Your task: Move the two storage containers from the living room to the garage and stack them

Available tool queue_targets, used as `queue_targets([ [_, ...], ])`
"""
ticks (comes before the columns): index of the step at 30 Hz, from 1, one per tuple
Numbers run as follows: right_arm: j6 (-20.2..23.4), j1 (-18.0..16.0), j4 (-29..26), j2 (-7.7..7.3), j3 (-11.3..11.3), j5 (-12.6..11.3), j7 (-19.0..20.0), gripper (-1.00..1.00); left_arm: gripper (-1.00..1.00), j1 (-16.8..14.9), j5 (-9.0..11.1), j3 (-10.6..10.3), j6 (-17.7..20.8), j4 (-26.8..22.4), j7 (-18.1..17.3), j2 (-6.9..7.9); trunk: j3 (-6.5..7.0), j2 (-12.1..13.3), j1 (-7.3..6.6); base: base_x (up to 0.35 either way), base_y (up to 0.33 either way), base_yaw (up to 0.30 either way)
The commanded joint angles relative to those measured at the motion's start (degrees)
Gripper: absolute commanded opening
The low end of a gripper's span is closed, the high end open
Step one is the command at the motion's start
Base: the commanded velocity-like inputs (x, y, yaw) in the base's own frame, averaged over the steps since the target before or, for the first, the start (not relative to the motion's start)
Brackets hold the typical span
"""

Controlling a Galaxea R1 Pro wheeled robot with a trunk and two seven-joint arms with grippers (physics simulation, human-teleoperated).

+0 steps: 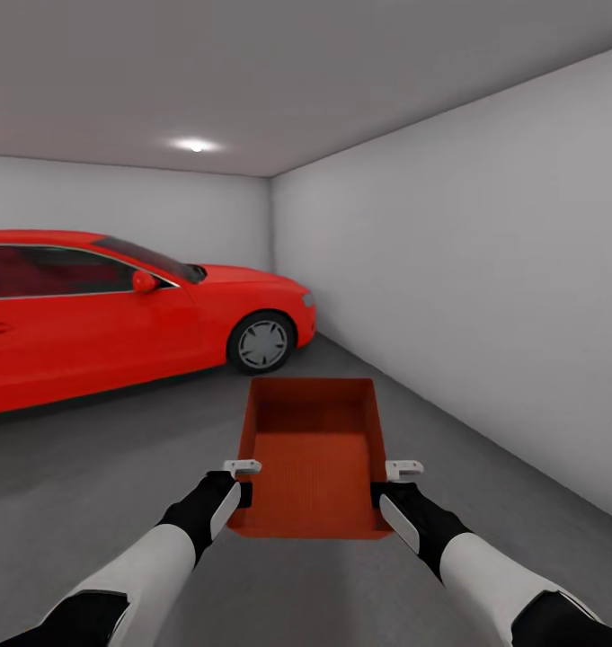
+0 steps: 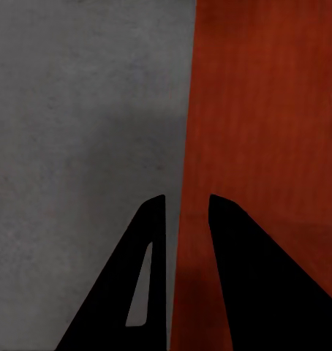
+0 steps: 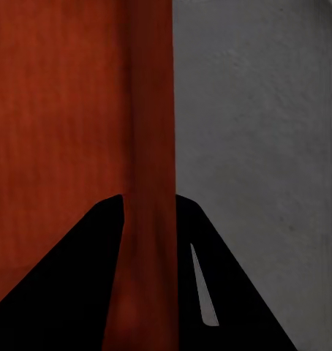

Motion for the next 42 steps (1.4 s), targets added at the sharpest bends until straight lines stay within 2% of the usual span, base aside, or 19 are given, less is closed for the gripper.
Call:
queue_targets([
  [1,0.5,-0.2,-0.2,-0.05,-1.2,1.7,-0.6,-1.0,-1.0,0.0,-1.7,-0.5,0.7,0.3,0.7,0.04,-0.08,-0.1,0.05,0.323,0.0,-0.243],
  [42,0.5,-0.2,-0.2,0.03,-1.2,1.7,-0.6,-1.0,-1.0,0.0,-1.7,-0.5,0.7,0.3,0.6,0.04,0.13,-0.1,0.05,0.323,0.0,-0.243],
])
